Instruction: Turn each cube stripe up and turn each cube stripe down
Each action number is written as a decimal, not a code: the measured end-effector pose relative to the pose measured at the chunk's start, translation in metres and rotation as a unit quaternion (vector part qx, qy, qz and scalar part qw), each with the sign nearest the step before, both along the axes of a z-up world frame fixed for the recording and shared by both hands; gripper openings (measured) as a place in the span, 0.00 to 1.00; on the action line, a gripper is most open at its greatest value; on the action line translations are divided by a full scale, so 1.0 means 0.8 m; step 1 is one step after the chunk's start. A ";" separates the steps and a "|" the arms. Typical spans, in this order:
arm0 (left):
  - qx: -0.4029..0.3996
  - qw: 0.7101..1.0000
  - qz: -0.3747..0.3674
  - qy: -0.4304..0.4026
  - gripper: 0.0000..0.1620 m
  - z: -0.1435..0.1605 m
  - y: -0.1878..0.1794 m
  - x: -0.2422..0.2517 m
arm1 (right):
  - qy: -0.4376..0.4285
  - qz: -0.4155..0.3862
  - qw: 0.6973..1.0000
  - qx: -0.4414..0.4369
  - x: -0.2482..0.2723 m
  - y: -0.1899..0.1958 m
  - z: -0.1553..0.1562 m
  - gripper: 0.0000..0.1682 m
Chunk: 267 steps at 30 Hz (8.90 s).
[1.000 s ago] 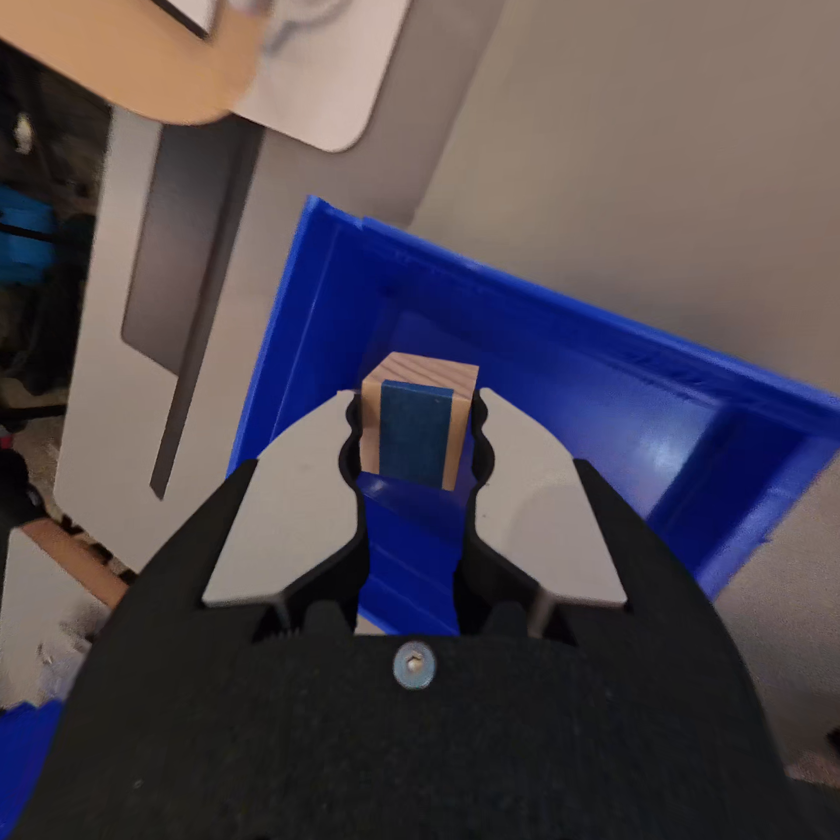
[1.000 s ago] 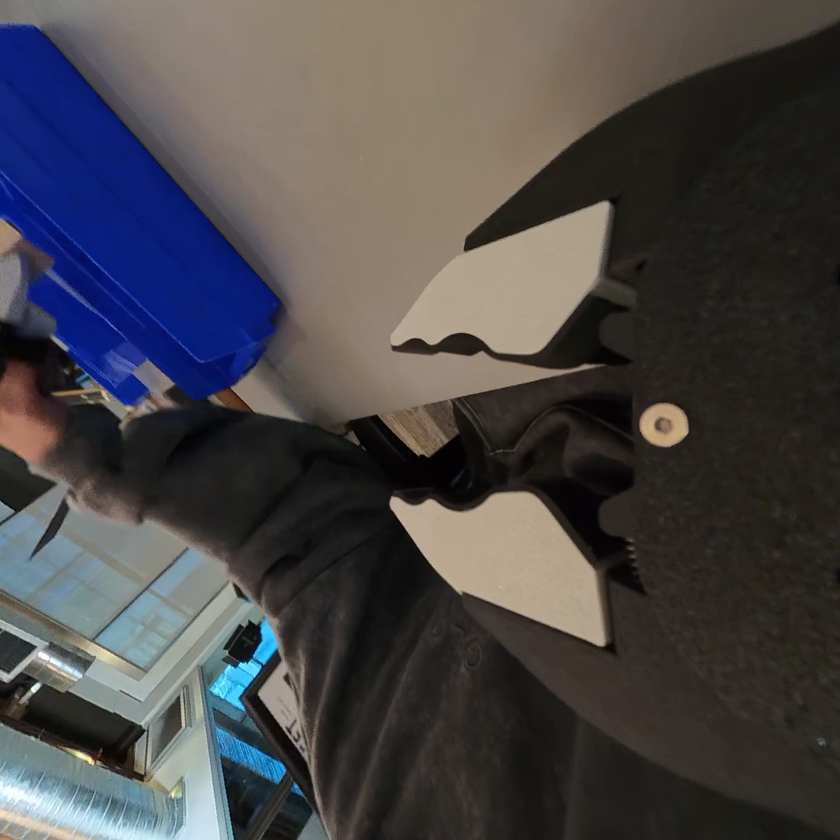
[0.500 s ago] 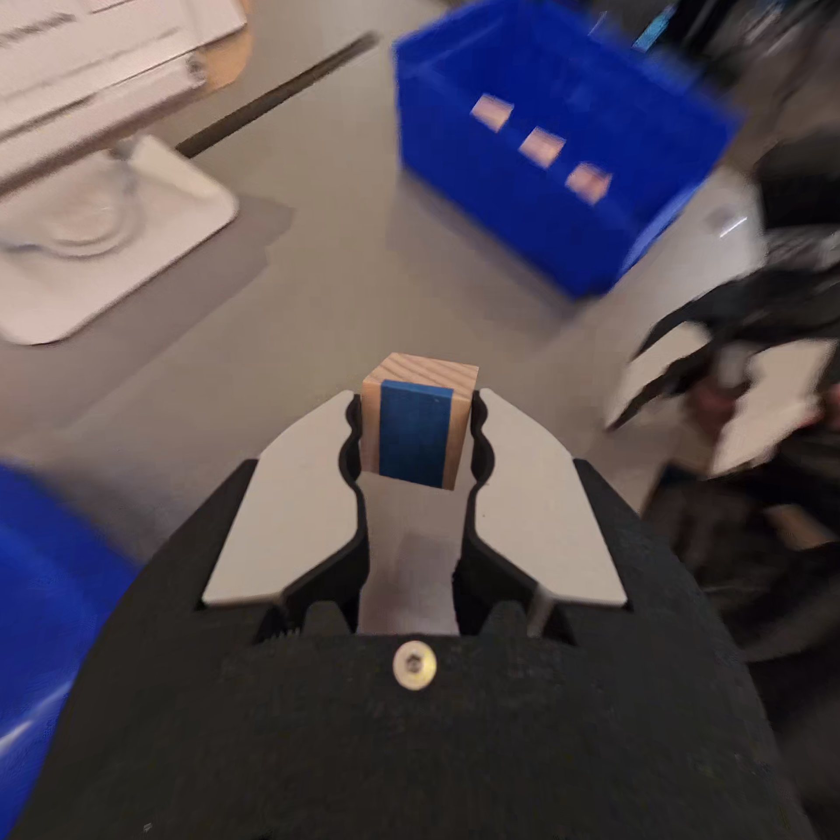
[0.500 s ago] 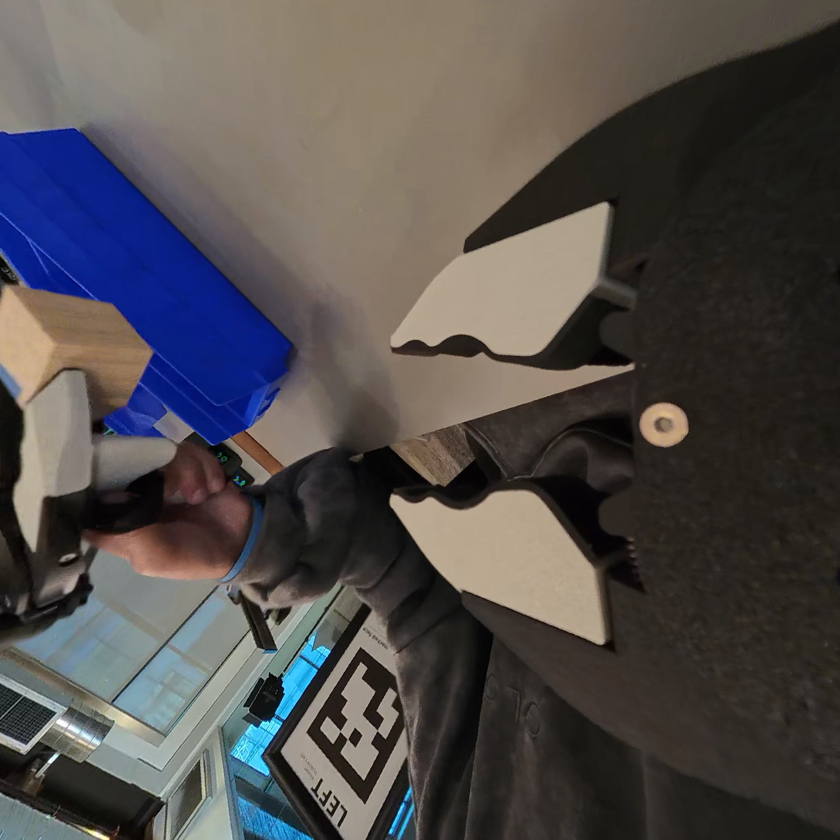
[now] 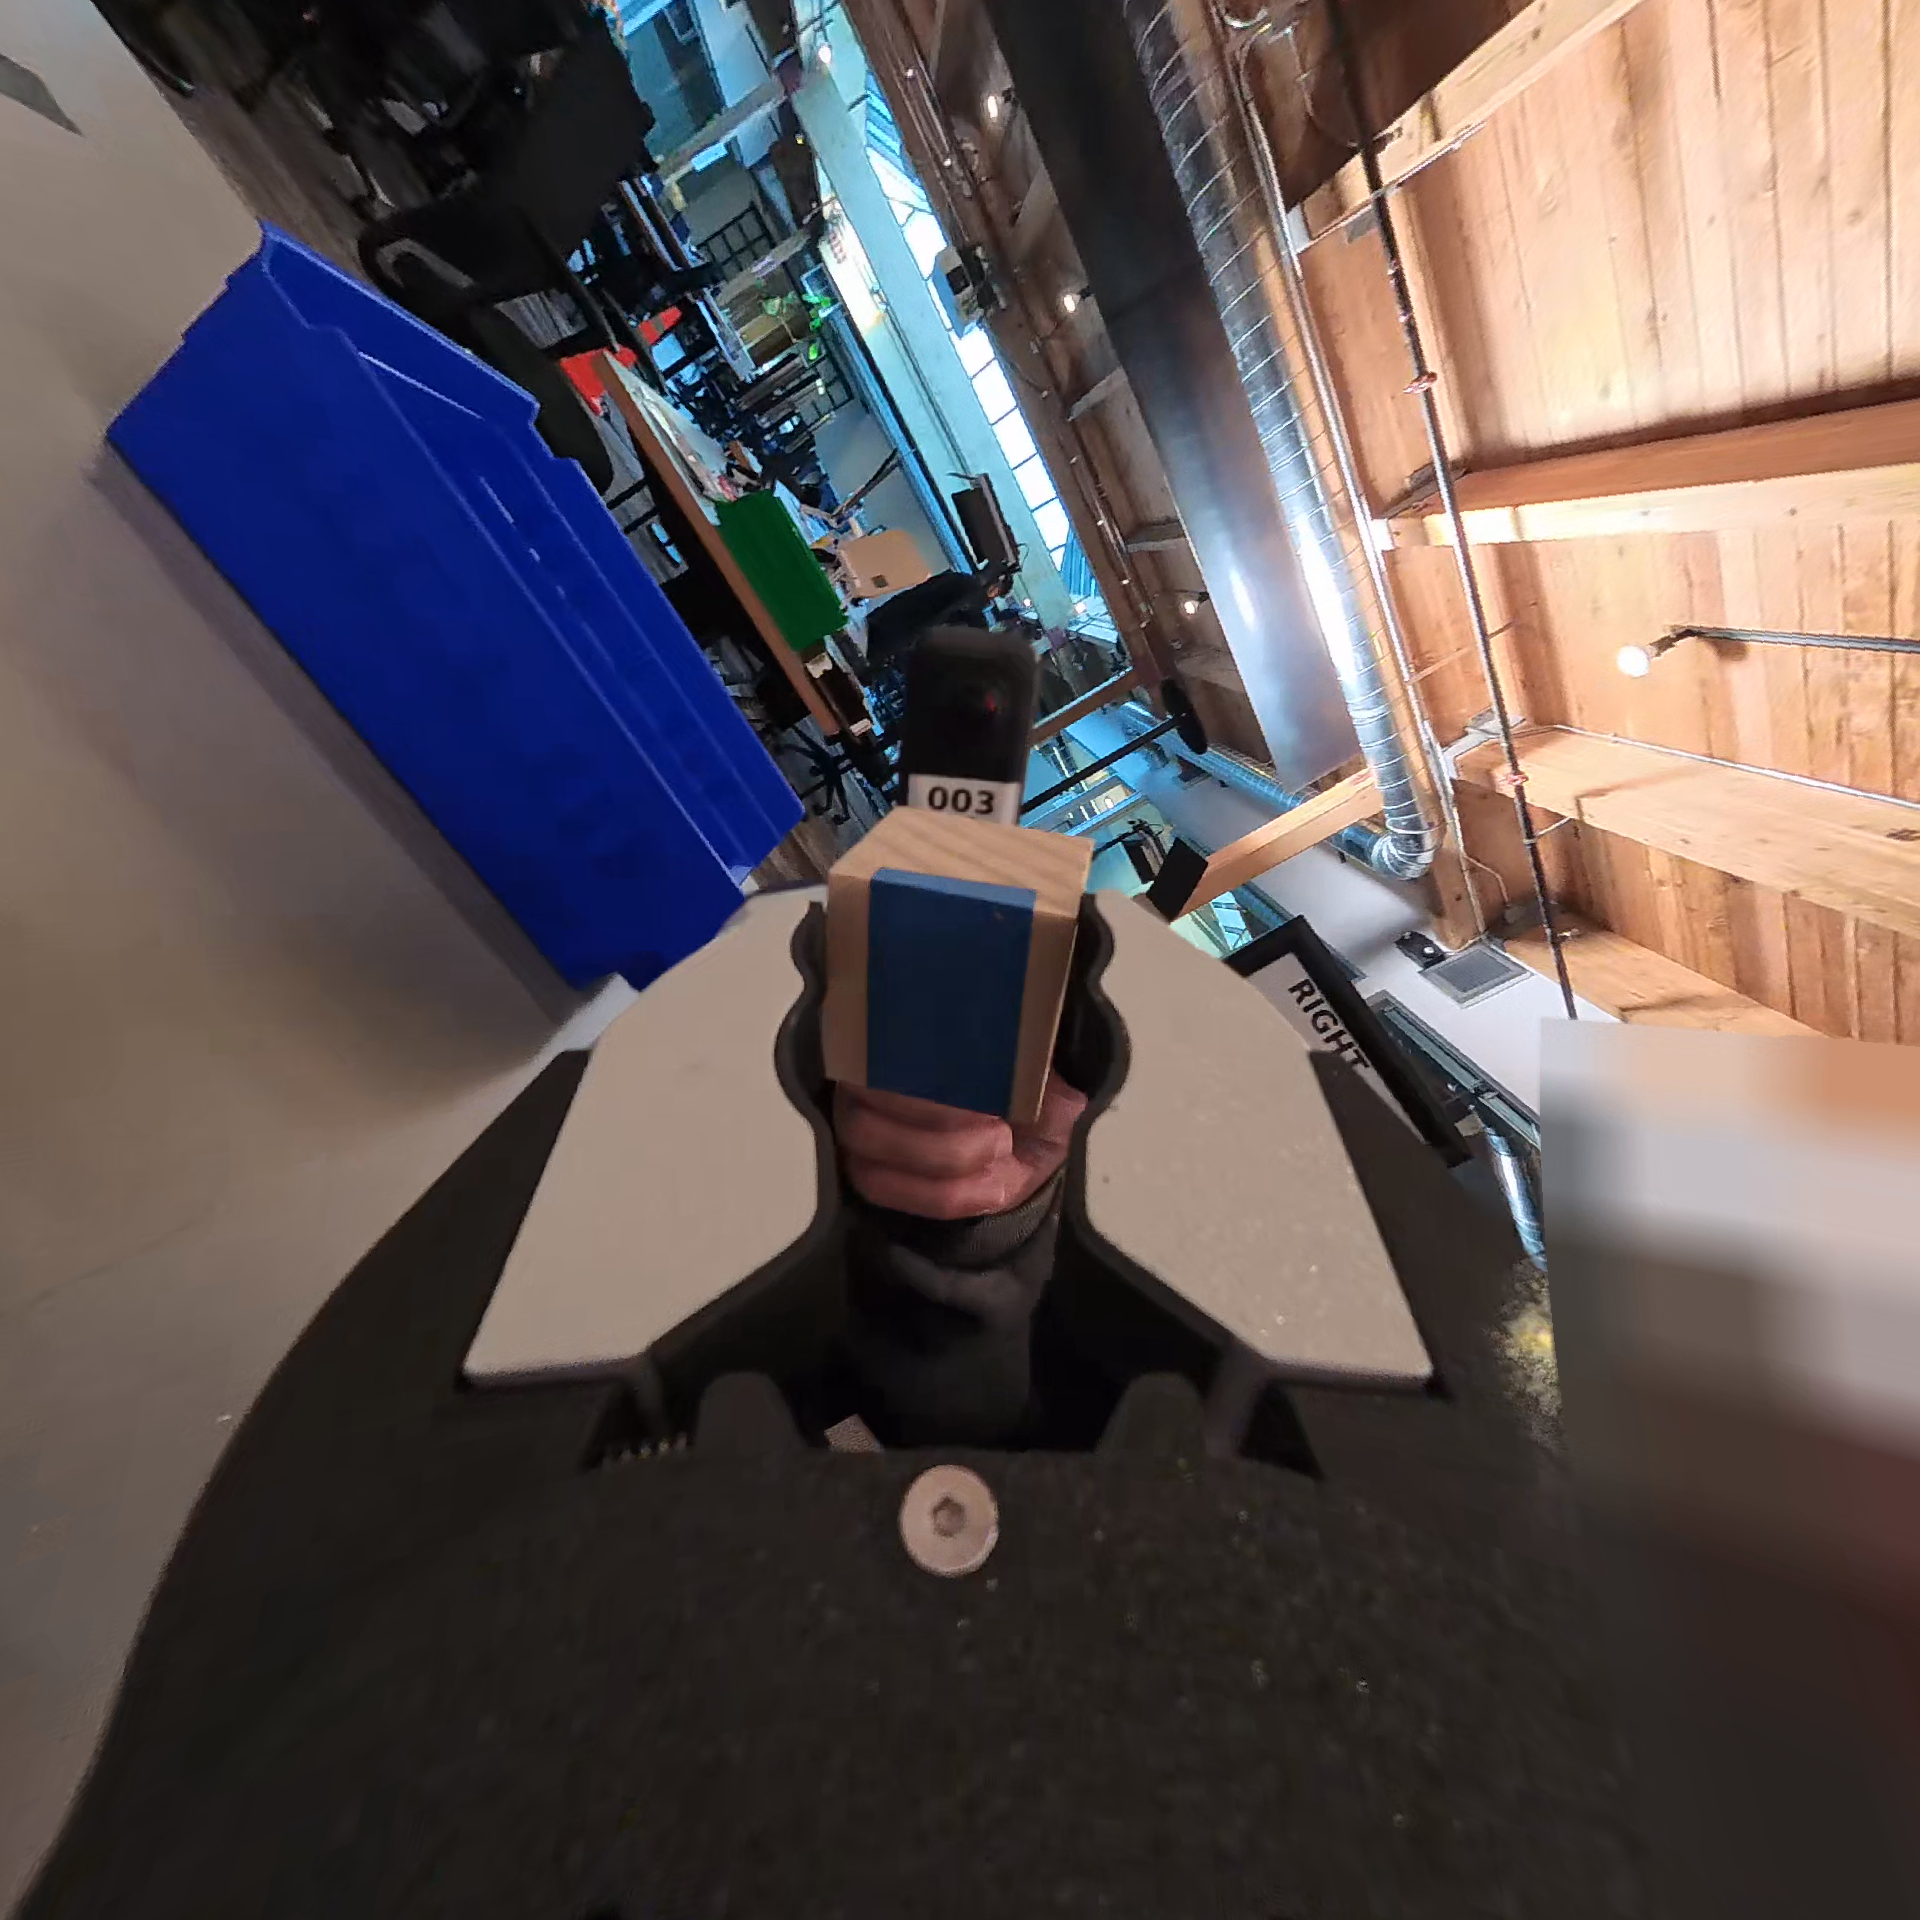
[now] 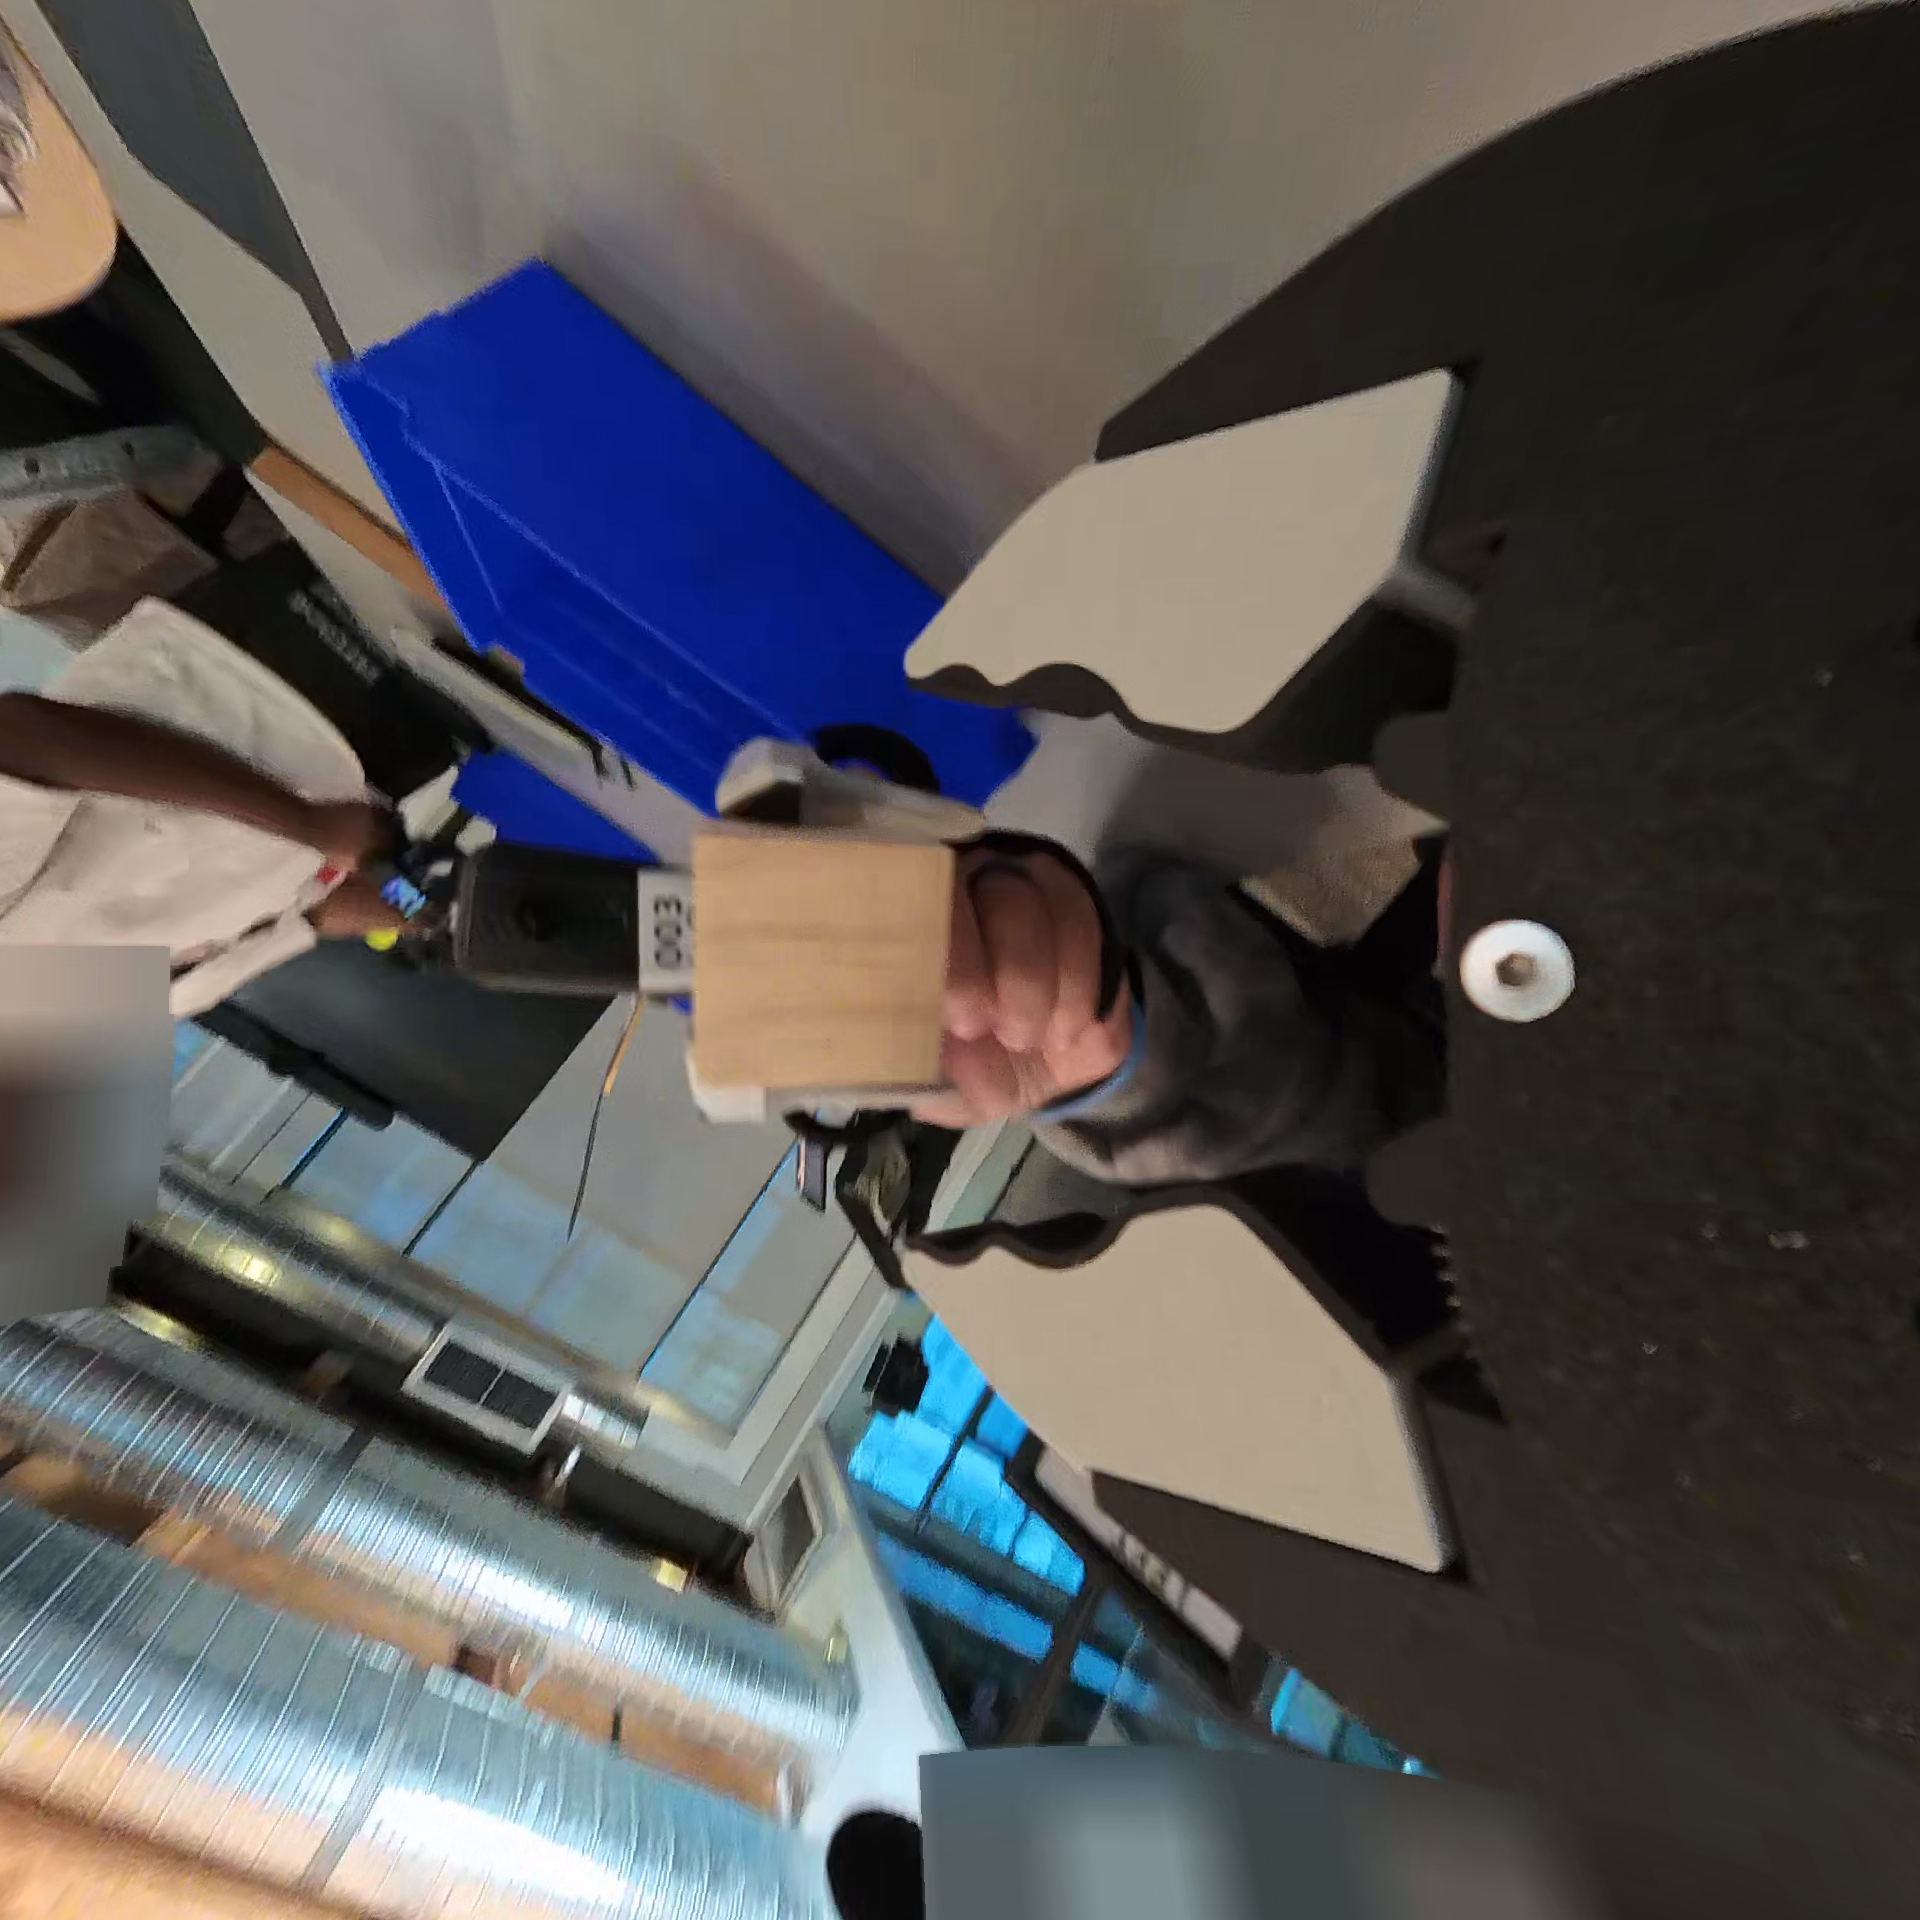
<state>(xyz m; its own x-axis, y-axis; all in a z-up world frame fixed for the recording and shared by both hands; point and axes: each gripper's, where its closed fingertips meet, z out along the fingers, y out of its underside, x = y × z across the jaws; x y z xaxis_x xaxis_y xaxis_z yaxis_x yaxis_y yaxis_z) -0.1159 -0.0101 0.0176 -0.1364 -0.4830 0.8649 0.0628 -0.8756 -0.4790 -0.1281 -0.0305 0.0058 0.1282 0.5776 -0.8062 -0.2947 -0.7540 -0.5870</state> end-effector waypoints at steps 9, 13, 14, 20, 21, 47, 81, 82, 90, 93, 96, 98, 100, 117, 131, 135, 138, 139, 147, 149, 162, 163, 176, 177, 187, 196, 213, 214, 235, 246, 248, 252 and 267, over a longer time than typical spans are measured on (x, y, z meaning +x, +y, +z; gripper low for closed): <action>0.054 0.997 0.020 0.050 0.46 -0.012 -0.007 -0.008 | -0.045 -0.008 0.998 0.031 0.000 -0.003 -0.027 0.27; 0.124 0.986 0.048 0.102 0.48 -0.034 -0.029 -0.032 | -0.095 -0.051 0.991 0.074 0.063 -0.006 -0.010 0.27; 0.147 0.982 0.022 0.114 0.47 -0.047 -0.055 -0.032 | -0.125 -0.078 0.984 0.098 0.094 0.001 0.003 0.27; 0.201 0.964 -0.068 0.160 0.39 -0.109 -0.161 -0.025 | -0.514 -0.202 0.829 0.089 0.333 0.082 -0.024 0.27; 0.204 0.963 -0.085 0.155 0.39 -0.105 -0.169 -0.022 | -0.545 -0.167 0.819 0.070 0.346 0.094 -0.047 0.27; 0.208 0.953 -0.086 0.202 0.41 -0.116 -0.158 -0.032 | -0.410 -0.162 0.868 0.228 0.263 0.071 0.007 0.36; -0.140 0.649 0.242 0.708 0.28 -0.250 0.287 -0.388 | -0.281 0.041 0.941 0.185 0.023 -0.127 -0.148 0.35; -0.130 0.638 0.245 0.718 0.28 -0.247 0.287 -0.396 | -0.280 0.041 0.941 0.184 0.024 -0.127 -0.148 0.35; -0.044 0.666 0.240 0.705 0.28 -0.168 0.256 -0.395 | -0.278 0.038 0.944 0.174 0.026 -0.122 -0.151 0.34; 0.013 0.705 0.224 0.673 0.28 -0.129 0.222 -0.337 | -0.278 0.034 0.945 0.166 0.028 -0.118 -0.153 0.34; 0.074 0.722 0.174 0.666 0.28 -0.112 0.179 -0.256 | -0.275 0.036 0.948 0.155 0.025 -0.118 -0.157 0.34; 0.110 0.746 0.136 0.642 0.28 -0.109 0.148 -0.189 | -0.277 0.040 0.948 0.150 0.023 -0.120 -0.160 0.34; 0.145 0.764 0.102 0.621 0.28 -0.112 0.118 -0.127 | -0.282 0.043 0.946 0.154 0.021 -0.123 -0.162 0.34; -0.053 0.997 -0.059 -0.014 0.27 -0.005 0.036 0.011 | -0.062 0.016 0.998 0.027 0.021 -0.084 -0.105 0.42; 0.069 0.992 -0.037 0.099 0.28 -0.025 0.009 0.046 | 0.066 -0.017 0.994 -0.084 0.018 0.028 -0.021 0.27; 0.055 0.997 -0.007 0.050 0.50 0.004 0.021 0.025 | 0.058 -0.018 0.996 -0.069 0.020 0.019 -0.023 0.27; 0.104 0.991 0.038 0.074 0.49 0.007 0.030 -0.009 | 0.056 -0.026 0.997 -0.053 0.042 0.009 -0.014 0.27; 0.120 0.987 0.039 0.100 0.49 -0.006 0.023 -0.015 | 0.045 -0.036 0.998 -0.031 0.059 0.005 -0.003 0.27; 0.105 0.967 -0.147 0.180 0.40 -0.120 -0.142 0.008 | -0.569 -0.280 0.773 -0.028 0.419 0.016 -0.053 0.27; 0.102 0.962 -0.189 0.168 0.40 -0.115 -0.159 0.019 | -0.611 -0.254 0.743 -0.101 0.451 0.004 -0.098 0.27; 0.113 0.958 -0.204 0.167 0.40 -0.107 -0.178 0.015 | -0.673 -0.226 0.647 -0.279 0.481 0.007 -0.218 0.28; 0.110 0.959 -0.203 0.166 0.40 -0.107 -0.177 0.015 | -0.672 -0.226 0.647 -0.279 0.482 0.008 -0.219 0.28; 0.176 0.953 -0.079 0.234 0.40 -0.111 -0.132 0.000 | -0.558 -0.298 0.772 0.050 0.338 0.016 -0.053 0.35; 0.190 0.949 -0.045 0.247 0.40 -0.109 -0.120 -0.006 | -0.504 -0.285 0.806 0.125 0.291 0.013 -0.028 0.35; 0.264 0.790 0.353 0.427 0.42 -0.143 -0.010 -0.148 | -0.289 -0.281 0.871 0.282 0.082 -0.015 -0.082 0.48; 0.274 0.771 0.354 0.452 0.35 -0.173 -0.014 -0.146 | -0.314 -0.277 0.863 0.282 0.082 -0.019 -0.100 0.47; 0.313 0.873 0.176 0.330 0.54 -0.161 -0.072 0.244 | -0.467 -0.547 0.671 0.178 0.436 -0.099 -0.066 0.51; 0.307 0.871 0.186 0.336 0.56 -0.163 -0.066 0.266 | -0.479 -0.556 0.661 0.160 0.455 -0.107 -0.076 0.51; 0.299 0.785 0.291 0.459 0.06 -0.187 -0.016 0.230 | -0.427 -0.529 0.733 0.011 0.453 -0.056 -0.169 0.20; 0.280 0.718 0.412 0.485 0.04 -0.148 -0.022 0.002 | -0.414 -0.480 0.768 0.094 0.256 -0.024 -0.116 0.02; 0.268 0.696 0.441 0.499 0.04 -0.141 -0.022 -0.053 | -0.403 -0.452 0.789 0.106 0.202 -0.004 -0.116 0.02; 0.243 0.670 0.462 0.528 0.04 -0.146 -0.019 -0.133 | -0.410 -0.401 0.812 0.113 0.120 0.023 -0.130 0.02; 0.244 0.714 0.454 0.474 0.43 -0.130 -0.055 -0.191 | -0.379 -0.349 0.835 0.191 0.096 0.000 -0.141 0.26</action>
